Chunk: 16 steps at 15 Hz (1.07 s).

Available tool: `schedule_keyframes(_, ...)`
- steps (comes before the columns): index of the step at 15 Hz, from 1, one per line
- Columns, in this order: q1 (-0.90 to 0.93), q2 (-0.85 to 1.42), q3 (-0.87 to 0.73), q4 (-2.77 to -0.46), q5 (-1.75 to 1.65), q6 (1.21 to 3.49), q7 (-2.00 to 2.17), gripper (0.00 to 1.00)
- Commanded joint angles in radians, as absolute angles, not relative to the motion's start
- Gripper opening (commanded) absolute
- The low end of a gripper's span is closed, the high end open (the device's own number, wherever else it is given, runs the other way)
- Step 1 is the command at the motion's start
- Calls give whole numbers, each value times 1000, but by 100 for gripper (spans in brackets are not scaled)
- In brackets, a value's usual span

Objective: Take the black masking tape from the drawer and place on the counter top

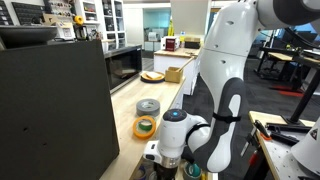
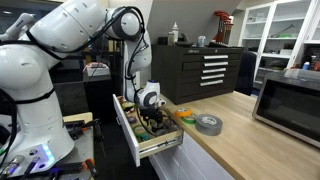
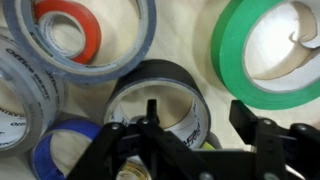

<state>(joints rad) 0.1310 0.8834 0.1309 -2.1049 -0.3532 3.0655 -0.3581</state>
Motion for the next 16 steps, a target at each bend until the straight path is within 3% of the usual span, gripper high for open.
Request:
schedule_keyframes(1,78,906,176,-2083,-364,3070,-403,46)
schedule_keyframes(8,58,874,198,-2117,-353,3069,-400,5)
schedule_keyframes(10,53,849,218,-2146,-341,3070,-385,0)
schedule_keyframes(16,97,719,243,-2250,-308,3064,-309,4)
